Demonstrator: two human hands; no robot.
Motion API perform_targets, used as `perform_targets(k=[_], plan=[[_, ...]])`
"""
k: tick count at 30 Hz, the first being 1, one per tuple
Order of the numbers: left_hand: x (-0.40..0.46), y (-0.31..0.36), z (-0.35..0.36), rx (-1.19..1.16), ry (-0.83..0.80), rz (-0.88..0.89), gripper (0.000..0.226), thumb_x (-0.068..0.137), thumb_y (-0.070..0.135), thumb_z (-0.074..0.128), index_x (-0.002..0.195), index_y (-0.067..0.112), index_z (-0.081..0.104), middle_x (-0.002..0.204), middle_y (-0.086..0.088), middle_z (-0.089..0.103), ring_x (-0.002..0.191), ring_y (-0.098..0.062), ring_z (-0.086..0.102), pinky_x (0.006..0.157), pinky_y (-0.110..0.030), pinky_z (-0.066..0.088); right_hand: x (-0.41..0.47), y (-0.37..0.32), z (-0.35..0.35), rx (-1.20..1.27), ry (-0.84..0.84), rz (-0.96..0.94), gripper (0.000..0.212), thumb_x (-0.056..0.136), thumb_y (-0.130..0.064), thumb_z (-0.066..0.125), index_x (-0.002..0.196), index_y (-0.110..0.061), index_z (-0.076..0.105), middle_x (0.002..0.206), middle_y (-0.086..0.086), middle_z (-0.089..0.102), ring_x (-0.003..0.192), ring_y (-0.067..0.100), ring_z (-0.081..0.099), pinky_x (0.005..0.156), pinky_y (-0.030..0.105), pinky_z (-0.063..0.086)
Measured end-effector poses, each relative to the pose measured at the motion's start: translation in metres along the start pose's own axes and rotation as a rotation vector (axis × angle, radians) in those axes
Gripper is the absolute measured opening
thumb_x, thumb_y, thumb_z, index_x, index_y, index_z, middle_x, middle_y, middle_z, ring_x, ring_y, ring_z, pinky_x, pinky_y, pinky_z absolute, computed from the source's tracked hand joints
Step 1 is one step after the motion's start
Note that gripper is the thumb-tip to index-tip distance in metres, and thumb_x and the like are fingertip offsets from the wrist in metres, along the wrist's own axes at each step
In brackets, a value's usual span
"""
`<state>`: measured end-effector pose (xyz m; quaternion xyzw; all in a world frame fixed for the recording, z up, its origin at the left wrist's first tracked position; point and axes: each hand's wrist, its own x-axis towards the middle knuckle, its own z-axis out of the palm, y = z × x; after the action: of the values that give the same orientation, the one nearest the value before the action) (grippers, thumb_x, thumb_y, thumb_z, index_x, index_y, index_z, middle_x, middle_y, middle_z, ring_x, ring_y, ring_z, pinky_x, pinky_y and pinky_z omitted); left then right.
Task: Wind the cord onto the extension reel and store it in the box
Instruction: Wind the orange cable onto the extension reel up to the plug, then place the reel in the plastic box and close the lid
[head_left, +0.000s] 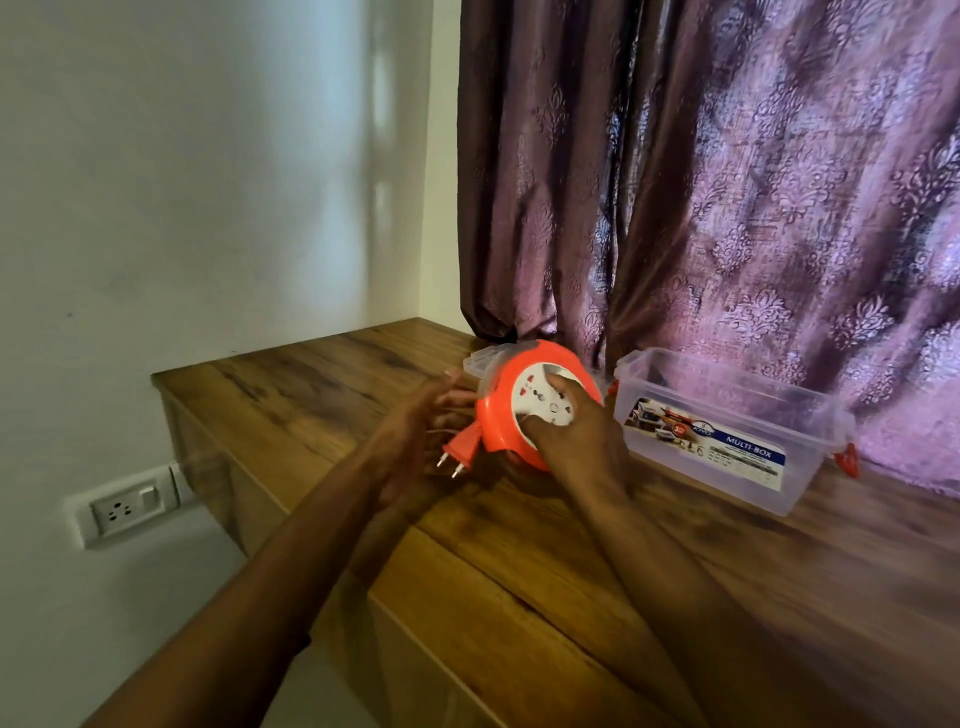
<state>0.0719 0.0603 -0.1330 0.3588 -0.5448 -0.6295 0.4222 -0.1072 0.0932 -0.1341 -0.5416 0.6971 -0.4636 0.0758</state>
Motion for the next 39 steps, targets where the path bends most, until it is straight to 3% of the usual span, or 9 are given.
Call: perform_targets(k=[6,13,17,21,25,28,33,36,39], plan=[[0.006,0.005,-0.049,0.37,0.196,-0.013,0.034,0.089,0.039,0.066,0.106,0.01,0.068,0.095,-0.013,0.074,0.082,-0.026,0.073,0.067,-0.034,0.059,0.006,-0.035,0.04,-0.174,-0.203,-0.107,0.063,0.075,-0.053,0.068,0.133,-0.047,0.044,0.135,0.003,0.051,0.121,0.029,0.049,0.093,0.039,0.044],[0.007,-0.01,-0.074,0.343,0.305,-0.144,0.035,0.091,0.029,0.065,0.103,-0.004,0.064,0.083,-0.019,0.064,0.068,-0.027,0.058,0.062,-0.032,0.048,0.002,-0.051,0.064,-0.277,-0.294,-0.154,0.056,0.076,-0.055,0.067,0.128,-0.039,0.051,0.131,0.003,0.057,0.119,0.027,0.052,0.088,0.033,0.042],[0.01,-0.017,-0.078,0.404,0.376,-0.136,0.04,0.088,0.036,0.066,0.096,-0.003,0.069,0.085,-0.021,0.072,0.075,-0.037,0.068,0.073,-0.044,0.054,0.0,-0.05,0.069,-0.3,-0.285,-0.143,0.056,0.081,-0.055,0.063,0.128,-0.028,0.053,0.131,0.006,0.056,0.117,0.029,0.053,0.084,0.032,0.041],[0.014,-0.01,-0.078,0.641,0.412,-0.136,0.034,0.09,0.038,0.065,0.088,0.004,0.069,0.083,-0.015,0.07,0.074,-0.026,0.067,0.067,-0.033,0.054,0.005,-0.046,0.058,-0.309,-0.284,-0.178,0.044,0.088,-0.046,0.057,0.127,-0.026,0.055,0.129,0.007,0.058,0.115,0.03,0.054,0.087,0.036,0.044],[0.015,0.005,-0.078,0.871,0.397,-0.186,0.03,0.09,0.031,0.067,0.087,0.002,0.07,0.082,-0.016,0.073,0.072,-0.026,0.072,0.075,-0.037,0.06,0.016,-0.028,0.012,-0.4,-0.165,-0.293,0.034,0.089,-0.041,0.056,0.12,-0.027,0.058,0.123,0.006,0.059,0.111,0.031,0.056,0.086,0.039,0.048],[0.014,0.016,-0.075,1.009,0.433,-0.078,0.029,0.092,0.03,0.064,0.084,0.002,0.069,0.081,-0.017,0.072,0.068,-0.027,0.07,0.064,-0.035,0.058,0.023,0.001,-0.035,-0.563,-0.01,-0.345,0.036,0.09,-0.035,0.053,0.125,-0.025,0.056,0.126,0.009,0.058,0.112,0.031,0.055,0.089,0.042,0.047],[0.021,0.026,-0.034,1.125,0.451,0.229,0.037,0.077,0.051,0.056,0.064,0.017,0.06,0.073,-0.014,0.069,0.065,-0.025,0.062,0.068,-0.039,0.055,0.037,0.066,-0.106,-0.964,0.092,-0.21,0.051,0.087,-0.037,0.056,0.134,-0.019,0.047,0.133,0.013,0.052,0.119,0.034,0.047,0.098,0.051,0.037],[0.006,0.032,0.011,1.226,0.393,0.306,0.026,0.086,0.046,0.058,0.081,0.021,0.066,0.08,0.002,0.067,0.078,-0.021,0.063,0.072,-0.032,0.05,0.034,0.093,-0.132,-1.059,0.062,-0.09,0.047,0.087,-0.034,0.053,0.13,-0.018,0.046,0.125,0.013,0.057,0.116,0.035,0.048,0.099,0.05,0.034],[-0.001,0.026,0.04,1.175,0.314,0.36,0.021,0.088,0.039,0.061,0.093,0.022,0.071,0.094,-0.001,0.073,0.091,-0.023,0.066,0.083,-0.037,0.053,0.029,0.096,-0.142,-1.019,0.023,-0.093,0.034,0.088,-0.025,0.05,0.122,-0.021,0.049,0.11,0.009,0.065,0.103,0.03,0.056,0.092,0.044,0.04]])
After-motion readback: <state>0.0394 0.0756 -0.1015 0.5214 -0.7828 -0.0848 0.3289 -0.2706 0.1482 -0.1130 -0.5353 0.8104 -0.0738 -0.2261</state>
